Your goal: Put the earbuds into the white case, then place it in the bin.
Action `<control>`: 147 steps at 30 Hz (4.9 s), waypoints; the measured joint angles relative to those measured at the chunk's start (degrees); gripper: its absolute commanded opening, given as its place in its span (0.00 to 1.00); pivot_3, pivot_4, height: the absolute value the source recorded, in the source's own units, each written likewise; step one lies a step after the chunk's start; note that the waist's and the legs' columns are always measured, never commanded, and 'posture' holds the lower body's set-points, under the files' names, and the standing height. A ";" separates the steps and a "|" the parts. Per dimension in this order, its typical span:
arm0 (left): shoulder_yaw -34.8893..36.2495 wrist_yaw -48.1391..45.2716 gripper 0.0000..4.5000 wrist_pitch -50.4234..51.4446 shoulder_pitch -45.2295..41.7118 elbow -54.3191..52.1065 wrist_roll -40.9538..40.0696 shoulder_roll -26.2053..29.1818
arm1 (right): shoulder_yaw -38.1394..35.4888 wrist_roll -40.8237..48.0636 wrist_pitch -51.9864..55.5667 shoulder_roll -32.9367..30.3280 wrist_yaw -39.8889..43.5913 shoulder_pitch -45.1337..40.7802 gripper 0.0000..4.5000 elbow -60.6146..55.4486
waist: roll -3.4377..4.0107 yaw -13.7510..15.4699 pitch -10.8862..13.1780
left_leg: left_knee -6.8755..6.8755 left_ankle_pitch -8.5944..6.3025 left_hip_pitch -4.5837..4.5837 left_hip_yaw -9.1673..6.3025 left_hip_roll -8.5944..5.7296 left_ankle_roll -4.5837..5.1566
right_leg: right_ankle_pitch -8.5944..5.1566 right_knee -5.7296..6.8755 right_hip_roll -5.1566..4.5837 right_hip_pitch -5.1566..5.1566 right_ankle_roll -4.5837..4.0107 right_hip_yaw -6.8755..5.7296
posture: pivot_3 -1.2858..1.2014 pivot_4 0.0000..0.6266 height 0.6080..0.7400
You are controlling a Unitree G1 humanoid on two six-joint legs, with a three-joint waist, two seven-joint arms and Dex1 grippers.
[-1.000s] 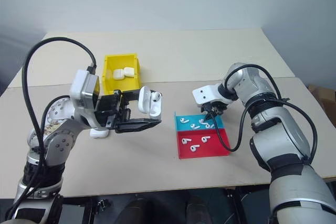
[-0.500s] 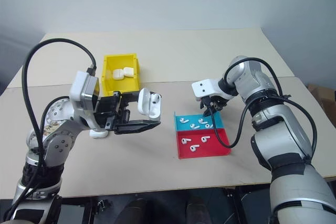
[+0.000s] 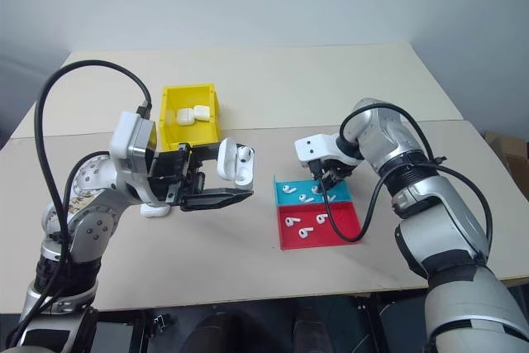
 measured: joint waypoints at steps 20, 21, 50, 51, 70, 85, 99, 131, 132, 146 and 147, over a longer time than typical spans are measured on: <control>0.01 0.74 0.63 0.00 0.01 -0.02 0.00 0.10 | 0.26 -0.89 2.58 0.55 -0.17 3.04 0.21 -3.91 | 0.00 -0.02 0.00 | 0.02 0.01 -0.01 -0.01 0.01 -0.01 | 0.00 0.01 0.01 0.00 0.00 -0.01 | 0.52 0.24 1.00; 0.01 0.75 0.63 0.00 0.01 -0.02 0.00 0.11 | 0.25 -1.04 2.76 0.57 -0.18 3.10 0.15 -4.15 | 0.00 -0.02 0.00 | 0.02 0.01 -0.01 -0.02 0.01 -0.01 | 0.00 0.01 0.01 0.01 0.00 -0.01 | 0.52 0.24 1.00; -0.05 -6.11 0.63 1.03 -9.36 15.69 -1.50 -1.77 | -63.19 56.80 62.00 16.96 -37.37 19.19 0.14 -59.33 | 0.02 0.08 -0.02 | 0.06 -0.06 -0.07 -0.12 -0.04 0.15 | 0.01 0.31 -0.01 -0.08 0.00 -0.04 | 0.52 0.24 1.00; -0.11 -6.23 0.63 0.95 -9.96 16.42 -1.21 -2.16 | -62.94 59.15 62.59 17.81 -38.83 19.80 0.14 -61.75 | 0.02 0.02 -0.02 | 0.06 -0.06 -0.06 -0.12 -0.03 0.15 | 0.01 0.32 0.02 -0.08 0.00 -0.04 | 0.52 0.24 1.00; -0.35 -8.35 0.63 0.70 -12.70 20.13 1.00 -3.52 | -46.63 69.55 51.43 17.95 -52.38 31.21 0.14 -74.82 | 0.02 -0.01 -0.02 | 0.06 0.01 -0.03 -0.14 -0.05 0.21 | 0.01 0.35 0.02 -0.05 0.00 -0.05 | 0.52 0.24 1.00; -0.35 -8.46 0.63 0.55 -13.24 20.36 2.50 -4.09 | -41.58 70.79 45.29 13.86 -53.39 31.79 0.14 -73.92 | 0.02 0.02 -0.02 | 0.06 0.01 -0.04 -0.15 -0.05 0.22 | 0.01 0.34 0.02 -0.05 0.00 -0.06 | 0.52 0.24 1.00; -0.28 -8.33 0.63 0.55 -13.12 19.94 2.49 -4.31 | -40.37 72.11 43.31 11.15 -54.46 33.41 0.22 -73.55 | 0.01 0.07 -0.02 | 0.06 0.01 -0.04 -0.14 -0.04 0.23 | 0.01 0.33 0.02 -0.04 0.00 -0.06 | 0.52 0.24 1.00; -4.64 -12.81 0.63 -1.59 -13.92 22.68 4.90 -6.80 | -27.50 58.13 30.75 -10.82 -24.24 7.68 0.01 -47.98 | 0.01 0.04 -0.01 | 0.08 0.04 -0.08 -0.08 -0.02 0.38 | 0.01 0.17 0.03 -0.03 -0.01 -0.06 | 0.52 0.24 1.00; -4.64 -12.80 0.63 -1.66 -13.81 22.69 5.11 -6.78 | -25.32 55.85 29.31 -9.60 -21.99 6.08 0.01 -45.93 | 0.01 0.07 -0.01 | 0.08 0.04 -0.12 -0.10 -0.03 0.38 | 0.01 0.24 0.02 -0.08 -0.01 -0.07 | 0.52 0.24 1.00; -4.64 -13.01 0.63 -3.76 -13.74 23.03 7.71 -6.40 | -12.89 40.41 12.21 -2.94 -0.96 -7.52 0.01 -36.97 | 0.01 0.41 -0.01 | 0.10 0.05 -0.17 -0.18 -0.05 0.36 | 0.01 0.24 -0.01 -0.13 -0.01 -0.15 | 0.52 0.24 1.00; -4.61 -12.70 0.63 -3.76 -13.48 23.03 7.79 -6.35 | -12.90 40.59 11.70 -4.62 -0.56 -7.47 0.01 -37.47 | 0.01 0.46 -0.01 | 0.10 0.05 -0.18 -0.19 -0.06 0.36 | 0.01 0.23 -0.02 -0.13 -0.01 -0.16 | 0.52 0.24 1.00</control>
